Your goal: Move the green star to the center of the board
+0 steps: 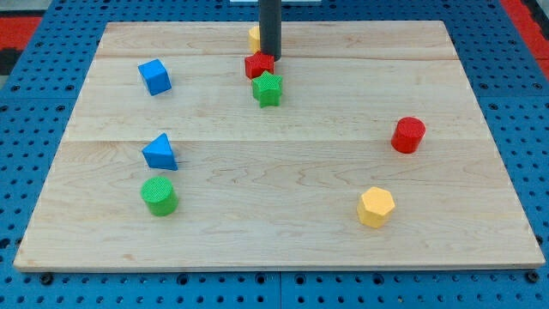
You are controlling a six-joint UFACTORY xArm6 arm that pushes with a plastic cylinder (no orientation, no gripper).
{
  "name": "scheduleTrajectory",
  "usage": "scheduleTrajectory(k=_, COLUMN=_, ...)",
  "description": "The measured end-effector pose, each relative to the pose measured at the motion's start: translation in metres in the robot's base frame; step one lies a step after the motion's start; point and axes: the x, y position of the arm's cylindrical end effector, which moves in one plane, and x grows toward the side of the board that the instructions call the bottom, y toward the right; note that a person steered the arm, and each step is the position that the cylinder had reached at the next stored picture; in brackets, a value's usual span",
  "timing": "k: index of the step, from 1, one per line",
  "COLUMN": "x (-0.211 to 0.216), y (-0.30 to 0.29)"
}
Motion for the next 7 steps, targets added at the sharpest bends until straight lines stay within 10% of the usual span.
scheduleTrajectory(k=3, x=0.033, y=0.058)
scheduleTrajectory(k=7, x=0.048, y=-0.002)
